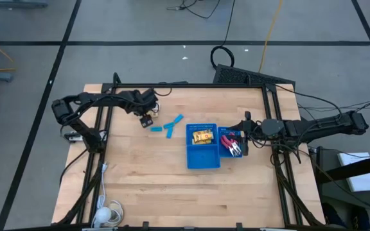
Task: Pick & Place School Supplies
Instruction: Put the crayon box into the top horizontal blue bin
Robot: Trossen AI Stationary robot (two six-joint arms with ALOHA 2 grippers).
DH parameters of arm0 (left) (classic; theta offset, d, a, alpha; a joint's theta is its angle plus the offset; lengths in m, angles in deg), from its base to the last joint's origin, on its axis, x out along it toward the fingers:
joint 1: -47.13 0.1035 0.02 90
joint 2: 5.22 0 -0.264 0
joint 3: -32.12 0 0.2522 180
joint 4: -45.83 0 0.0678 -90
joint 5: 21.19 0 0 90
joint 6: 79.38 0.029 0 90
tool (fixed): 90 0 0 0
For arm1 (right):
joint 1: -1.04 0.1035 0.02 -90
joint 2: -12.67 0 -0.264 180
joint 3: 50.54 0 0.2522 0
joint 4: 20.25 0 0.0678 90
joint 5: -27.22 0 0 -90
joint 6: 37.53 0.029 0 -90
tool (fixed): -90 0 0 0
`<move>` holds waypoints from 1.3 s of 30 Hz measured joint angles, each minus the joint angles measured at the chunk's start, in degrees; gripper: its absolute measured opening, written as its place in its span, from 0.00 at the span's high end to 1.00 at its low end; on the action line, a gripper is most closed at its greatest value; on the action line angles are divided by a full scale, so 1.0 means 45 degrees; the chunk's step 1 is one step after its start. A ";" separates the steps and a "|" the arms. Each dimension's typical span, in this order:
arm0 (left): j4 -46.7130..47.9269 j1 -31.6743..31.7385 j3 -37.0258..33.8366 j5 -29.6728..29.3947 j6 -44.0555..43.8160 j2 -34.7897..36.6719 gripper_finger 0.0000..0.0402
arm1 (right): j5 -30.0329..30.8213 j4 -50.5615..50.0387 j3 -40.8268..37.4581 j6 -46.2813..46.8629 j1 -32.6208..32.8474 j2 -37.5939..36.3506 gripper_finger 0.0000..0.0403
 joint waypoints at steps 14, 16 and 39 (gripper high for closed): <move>-0.0508 0.0260 -0.0500 0.3368 0.0851 -0.0015 0.31 | -0.0005 -0.0011 0.0000 -0.0024 -0.0002 0.0000 0.67; -0.0614 0.0264 -0.0500 0.3145 0.0758 -0.0015 0.31 | -0.0005 -0.0013 0.0000 -0.0029 -0.0002 0.0000 0.67; -0.0905 -0.0663 -0.0500 0.1877 0.0444 -0.0034 0.31 | -0.0005 -0.0013 0.0000 0.0000 0.0000 0.0000 0.67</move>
